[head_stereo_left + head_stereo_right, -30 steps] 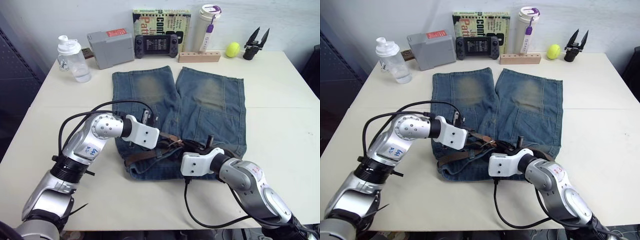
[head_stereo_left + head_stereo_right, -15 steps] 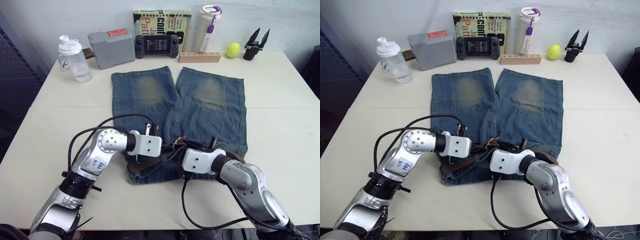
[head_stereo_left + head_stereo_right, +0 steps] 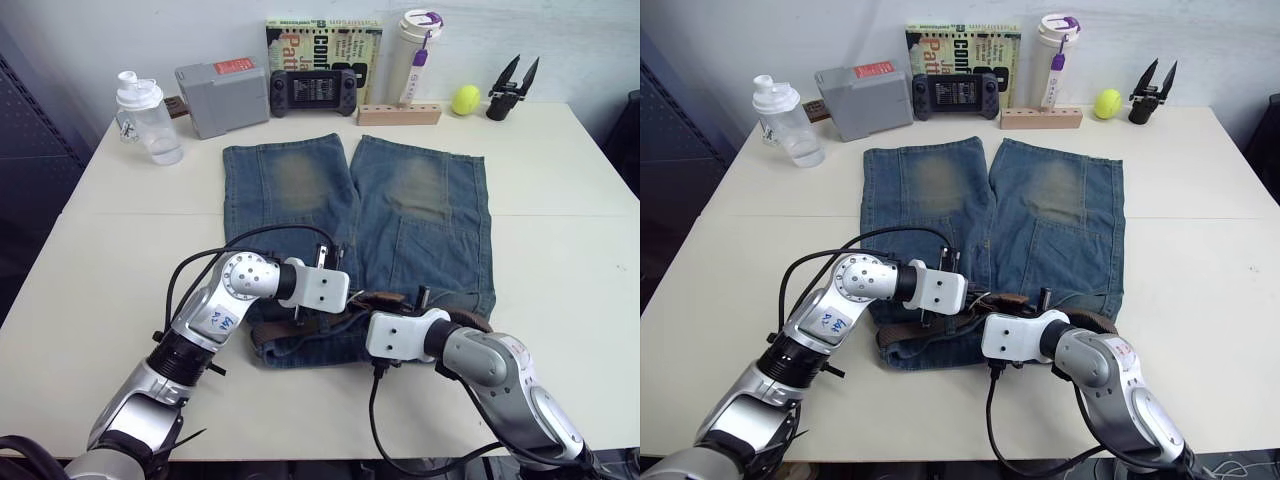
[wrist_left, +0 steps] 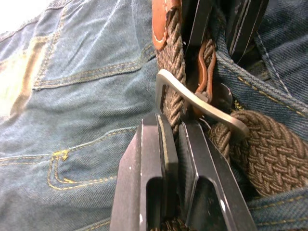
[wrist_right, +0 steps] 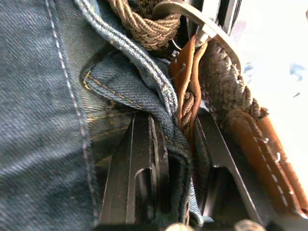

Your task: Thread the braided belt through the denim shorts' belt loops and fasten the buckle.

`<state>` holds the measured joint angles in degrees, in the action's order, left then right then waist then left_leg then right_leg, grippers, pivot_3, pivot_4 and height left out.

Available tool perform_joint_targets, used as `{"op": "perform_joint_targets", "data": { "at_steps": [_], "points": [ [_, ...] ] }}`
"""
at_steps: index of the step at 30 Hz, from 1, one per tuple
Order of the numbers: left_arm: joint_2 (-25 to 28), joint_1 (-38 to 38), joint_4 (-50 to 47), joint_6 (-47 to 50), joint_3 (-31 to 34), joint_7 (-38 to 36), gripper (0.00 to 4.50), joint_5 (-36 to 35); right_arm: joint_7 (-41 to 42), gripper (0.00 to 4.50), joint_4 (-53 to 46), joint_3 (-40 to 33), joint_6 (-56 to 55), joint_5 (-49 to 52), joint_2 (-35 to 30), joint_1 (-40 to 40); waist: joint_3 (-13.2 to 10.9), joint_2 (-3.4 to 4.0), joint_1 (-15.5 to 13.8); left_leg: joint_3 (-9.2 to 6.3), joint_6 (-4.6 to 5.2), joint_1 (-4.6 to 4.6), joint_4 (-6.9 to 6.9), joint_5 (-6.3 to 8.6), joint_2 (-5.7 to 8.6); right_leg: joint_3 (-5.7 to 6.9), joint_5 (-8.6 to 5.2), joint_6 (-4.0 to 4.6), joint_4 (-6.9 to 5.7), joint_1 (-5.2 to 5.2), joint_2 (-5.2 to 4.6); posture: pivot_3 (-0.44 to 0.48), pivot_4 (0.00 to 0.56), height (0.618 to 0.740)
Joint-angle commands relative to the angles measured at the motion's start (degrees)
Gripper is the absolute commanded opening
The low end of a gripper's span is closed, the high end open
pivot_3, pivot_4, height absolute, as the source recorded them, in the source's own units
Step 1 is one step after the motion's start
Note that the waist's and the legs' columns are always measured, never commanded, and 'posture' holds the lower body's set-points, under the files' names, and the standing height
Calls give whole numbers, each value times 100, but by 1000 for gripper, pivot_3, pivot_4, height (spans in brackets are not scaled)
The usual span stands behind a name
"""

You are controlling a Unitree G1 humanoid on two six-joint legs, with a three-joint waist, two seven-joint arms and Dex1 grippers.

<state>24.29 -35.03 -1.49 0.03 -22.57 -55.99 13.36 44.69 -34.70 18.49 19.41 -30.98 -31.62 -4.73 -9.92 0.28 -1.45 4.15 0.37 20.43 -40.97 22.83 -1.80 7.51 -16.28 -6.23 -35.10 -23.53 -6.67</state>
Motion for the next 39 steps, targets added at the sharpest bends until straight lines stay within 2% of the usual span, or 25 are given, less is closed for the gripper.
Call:
{"op": "perform_joint_targets", "data": {
  "at_steps": [1, 3, 6, 9, 13, 18, 20, 22, 24, 30, 39],
  "points": [
    [-258, 136, 11, -53, -201, 95, 0, -149, 85, 1116, -396, -77, 184, 235, 90, 94, 0, 0, -8, -1, 0, 0, 0, 0, 0, 0, 0, 0, 0, 0, 0, 0, 150, 731],
    [-340, 154, 96, -7, -185, 169, 0, -148, 136, 1614, -499, -168, 312, 352, 113, 136, 0, 0, -17, -2, 0, 0, 0, 0, 0, 0, 0, 0, 0, 1, 0, 0, 150, 731],
    [-428, 184, 169, 20, -200, 217, 0, -129, 422, 3006, -836, -354, 691, 649, 26, 281, 1, 0, -30, -4, 1, 0, -4, 1, 3, 0, 0, 0, 0, 5, -2, 0, 150, 731],
    [-439, 253, 181, 13, -224, 245, 0, -108, 931, 4434, -1342, -851, 1452, 1253, -150, 387, 3, 3, -29, -9, 2, 0, -4, 1, 3, 2, 0, 0, 0, 7, -2, 0, 150, 731],
    [-430, 312, 155, 32, -226, 246, 0, -110, 1339, 4434, -1814, -1500, 2420, 1998, -385, 271, 3, 3, -34, -13, 4, 0, -9, 2, 2, 3, 0, 0, 0, 10, -2, 0, 150, 731],
    [-414, 347, 121, 34, -246, 248, 0, -104, 1920, 4434, -2082, -2791, 3840, 3355, -579, -323, 3, 3, -39, -17, 6, 0, -12, 4, 3, 1, 0, 0, 0, 13, -2, 0, 150, 731],
    [-406, 353, 117, 27, -265, 249, 0, -95, 2108, 4434, -1966, -3293, 4132, 3829, -760, -664, 3, 3, -39, -21, 7, 0, -11, 4, 3, 3, 0, 0, -2, 13, -2, 0, 150, 731],
    [-400, 353, 116, 18, -277, 254, 0, -89, 2099, 4434, -1813, -3497, 4130, 4051, -933, -878, 3, 3, -44, -20, 8, 0, -11, 4, 4, 2, 0, 0, -1, 13, -3, 0, 150, 731],
    [-397, 342, 120, 13, -280, 262, 0, -93, 1873, 4434, -1562, -3343, 3696, 3925, -1185, -992, 3, 3, -54, -22, 8, -1, -11, 4, 4, 3, 0, 0, -3, 15, -3, 0, 150, 731],
    [-416, 300, 110, 0, -305, 301, 0, -64, 1247, 4434, -988, -2062, 2008, 3066, -1752, -770, 3, 3, -52, -17, 9, -1, -10, 5, 6, 1, 0, 0, -2, 13, -4, 0, 150, 731],
    [-407, 245, 99, -35, -302, 340, 0, -7, 782, 4434, -500, -1501, 1311, 2631, -1845, -692, 3, 3, -54, -14, 9, -1, -13, 5, 7, 2, 1, -2, -2, 14, -6, 0, 150, 731]
  ]
}}
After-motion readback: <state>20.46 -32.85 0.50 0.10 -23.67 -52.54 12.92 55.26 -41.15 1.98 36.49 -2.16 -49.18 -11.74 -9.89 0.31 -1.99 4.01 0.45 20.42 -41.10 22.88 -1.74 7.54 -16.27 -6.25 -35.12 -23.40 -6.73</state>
